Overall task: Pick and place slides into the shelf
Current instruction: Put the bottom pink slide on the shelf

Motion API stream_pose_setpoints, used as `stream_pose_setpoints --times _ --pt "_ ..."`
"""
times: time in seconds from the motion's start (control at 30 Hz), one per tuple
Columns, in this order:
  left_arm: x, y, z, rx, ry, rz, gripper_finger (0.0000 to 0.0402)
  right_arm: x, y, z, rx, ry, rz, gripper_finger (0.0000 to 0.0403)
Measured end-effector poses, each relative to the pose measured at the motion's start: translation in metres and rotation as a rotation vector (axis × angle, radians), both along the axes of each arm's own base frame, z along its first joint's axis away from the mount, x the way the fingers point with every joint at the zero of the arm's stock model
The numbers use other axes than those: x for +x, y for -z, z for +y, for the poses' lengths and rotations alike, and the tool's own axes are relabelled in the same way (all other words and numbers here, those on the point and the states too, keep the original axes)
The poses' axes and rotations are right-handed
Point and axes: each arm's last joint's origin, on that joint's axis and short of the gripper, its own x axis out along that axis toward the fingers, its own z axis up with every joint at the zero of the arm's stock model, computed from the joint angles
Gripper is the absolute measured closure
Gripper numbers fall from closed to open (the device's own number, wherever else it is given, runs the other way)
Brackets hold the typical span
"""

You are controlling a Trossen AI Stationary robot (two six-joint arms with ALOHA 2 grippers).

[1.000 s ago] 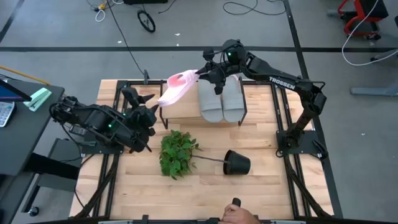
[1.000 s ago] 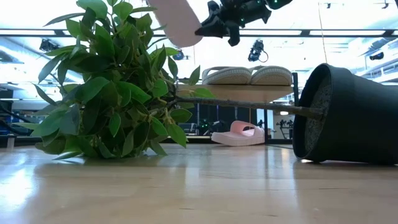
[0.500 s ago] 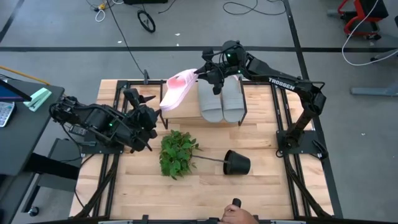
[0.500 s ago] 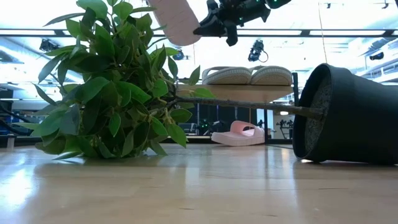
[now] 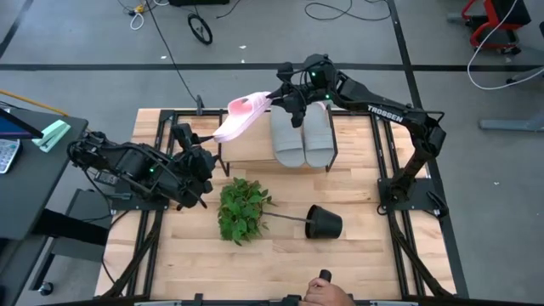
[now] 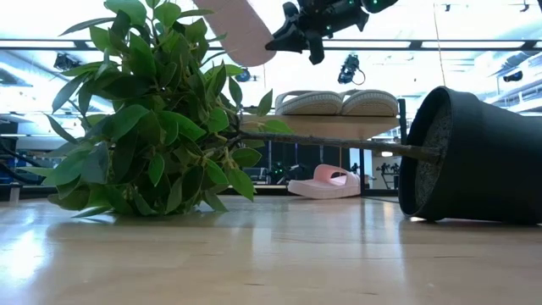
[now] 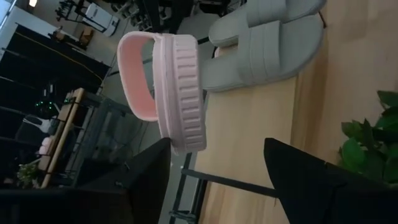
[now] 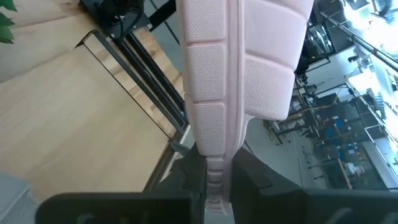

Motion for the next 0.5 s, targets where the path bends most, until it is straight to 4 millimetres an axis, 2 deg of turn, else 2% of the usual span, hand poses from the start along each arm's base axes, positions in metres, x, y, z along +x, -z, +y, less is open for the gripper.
stream_pose_setpoints --times 0.5 --pt "0.0 -0.002 0.003 0.1 -0.024 0.005 0.0145 0.005 0.002 0.012 0.015 -0.028 0.022 0.0359"
